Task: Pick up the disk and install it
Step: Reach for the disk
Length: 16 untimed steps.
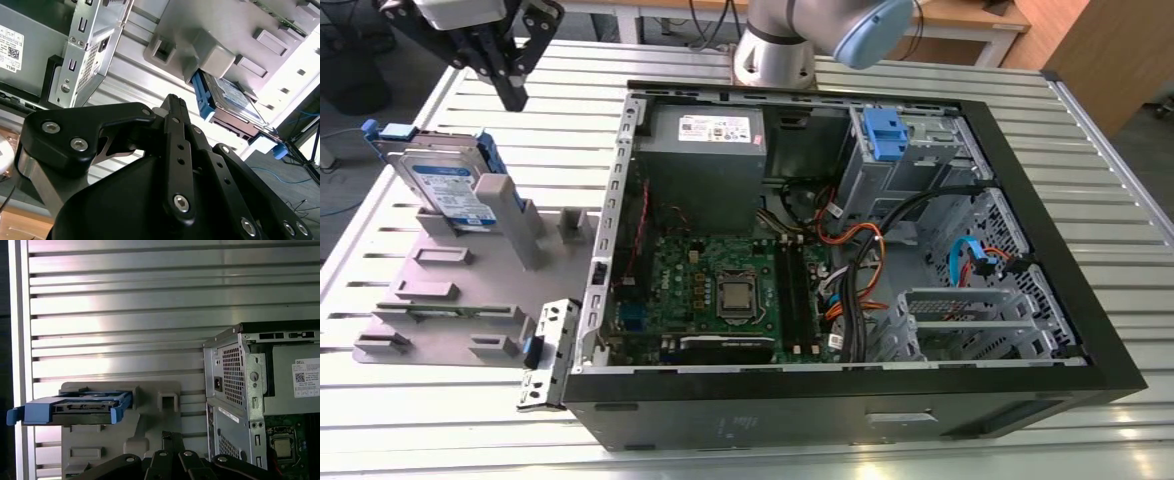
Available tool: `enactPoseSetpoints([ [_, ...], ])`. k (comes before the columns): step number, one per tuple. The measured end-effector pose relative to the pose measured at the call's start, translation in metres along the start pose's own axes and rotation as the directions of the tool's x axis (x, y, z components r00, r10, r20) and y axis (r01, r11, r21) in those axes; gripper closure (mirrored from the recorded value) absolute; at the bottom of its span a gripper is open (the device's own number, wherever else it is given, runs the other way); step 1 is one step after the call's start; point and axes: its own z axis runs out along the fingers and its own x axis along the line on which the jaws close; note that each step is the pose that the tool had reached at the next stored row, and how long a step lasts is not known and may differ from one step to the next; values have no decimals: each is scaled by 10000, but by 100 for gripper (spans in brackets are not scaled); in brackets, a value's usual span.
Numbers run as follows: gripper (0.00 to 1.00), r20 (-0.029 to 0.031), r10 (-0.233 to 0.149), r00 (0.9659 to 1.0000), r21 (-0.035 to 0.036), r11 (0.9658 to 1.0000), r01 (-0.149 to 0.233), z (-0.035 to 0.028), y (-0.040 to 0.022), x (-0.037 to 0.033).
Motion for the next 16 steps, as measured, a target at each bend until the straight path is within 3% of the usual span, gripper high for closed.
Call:
enactPoseSetpoints([
  [9, 89, 0, 0, 10000, 1, 10000, 0, 15, -8, 98],
  [16, 89, -1, 1, 10000, 2, 10000, -1, 17, -10, 117],
])
